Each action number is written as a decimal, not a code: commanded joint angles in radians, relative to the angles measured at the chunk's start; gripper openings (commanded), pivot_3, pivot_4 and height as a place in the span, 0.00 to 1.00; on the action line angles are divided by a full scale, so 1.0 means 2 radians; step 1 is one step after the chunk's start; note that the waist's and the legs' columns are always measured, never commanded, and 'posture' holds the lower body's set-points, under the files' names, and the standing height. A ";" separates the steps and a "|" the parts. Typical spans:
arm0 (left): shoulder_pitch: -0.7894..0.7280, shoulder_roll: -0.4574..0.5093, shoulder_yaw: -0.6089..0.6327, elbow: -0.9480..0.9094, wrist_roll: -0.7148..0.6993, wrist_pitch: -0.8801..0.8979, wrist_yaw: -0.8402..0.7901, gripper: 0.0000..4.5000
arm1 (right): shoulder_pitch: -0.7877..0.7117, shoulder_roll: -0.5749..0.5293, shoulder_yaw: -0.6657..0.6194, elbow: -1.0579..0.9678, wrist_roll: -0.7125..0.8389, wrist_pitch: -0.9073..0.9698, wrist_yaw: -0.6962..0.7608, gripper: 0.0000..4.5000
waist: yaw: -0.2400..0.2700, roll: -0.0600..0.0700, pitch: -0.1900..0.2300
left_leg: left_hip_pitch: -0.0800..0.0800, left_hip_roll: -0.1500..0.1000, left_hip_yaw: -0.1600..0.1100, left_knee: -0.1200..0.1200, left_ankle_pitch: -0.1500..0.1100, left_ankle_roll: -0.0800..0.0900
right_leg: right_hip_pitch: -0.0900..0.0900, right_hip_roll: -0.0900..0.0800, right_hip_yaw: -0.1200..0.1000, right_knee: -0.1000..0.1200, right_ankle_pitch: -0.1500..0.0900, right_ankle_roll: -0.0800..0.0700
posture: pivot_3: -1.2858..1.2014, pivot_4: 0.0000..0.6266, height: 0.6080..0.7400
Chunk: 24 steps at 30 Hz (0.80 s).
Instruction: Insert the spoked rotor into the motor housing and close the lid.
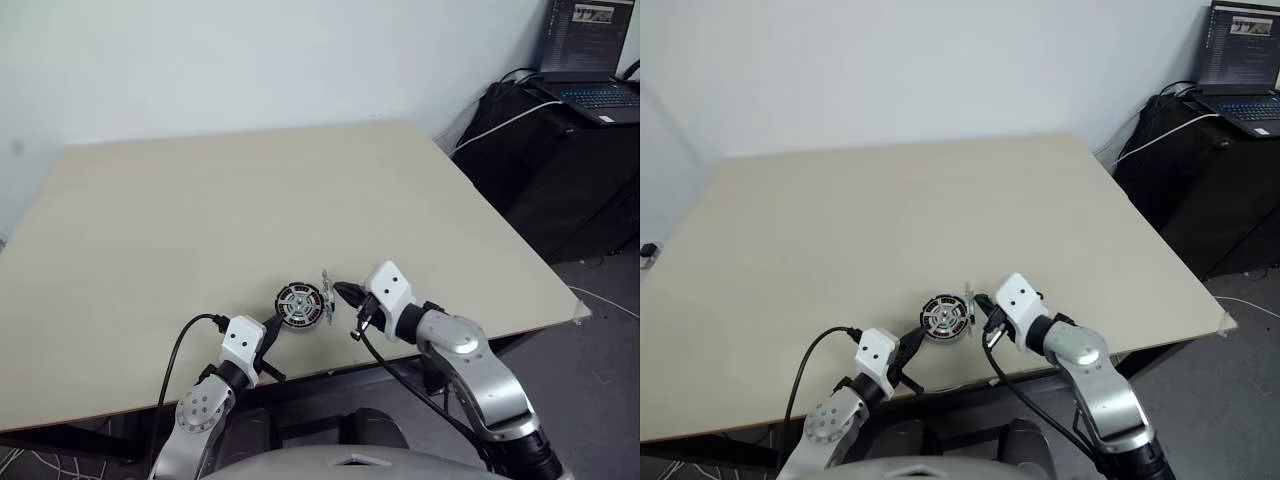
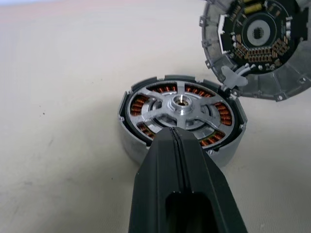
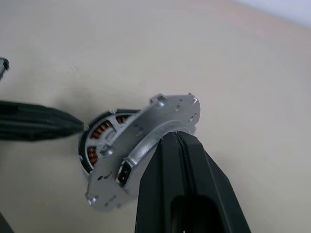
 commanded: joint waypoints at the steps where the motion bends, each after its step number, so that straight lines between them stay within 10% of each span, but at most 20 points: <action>1: -0.002 -0.001 0.000 -0.032 -0.003 0.003 0.004 0.00 | -0.019 0.011 0.012 0.014 0.007 -0.006 -0.005 0.00 | 0.000 0.000 0.000 | 0.000 0.000 0.000 0.000 0.000 0.000 | 0.000 0.000 0.000 0.000 0.000 0.000 | 0.52 0.00 1.00; 24: 0.007 0.004 -0.002 -0.110 -0.002 0.066 0.018 0.00 | -0.093 0.078 0.039 0.184 0.013 -0.081 -0.008 0.00 | -0.001 0.001 0.000 | 0.000 0.000 0.000 0.000 0.000 0.000 | 0.000 0.001 0.001 0.000 0.000 0.000 | 0.52 0.00 1.00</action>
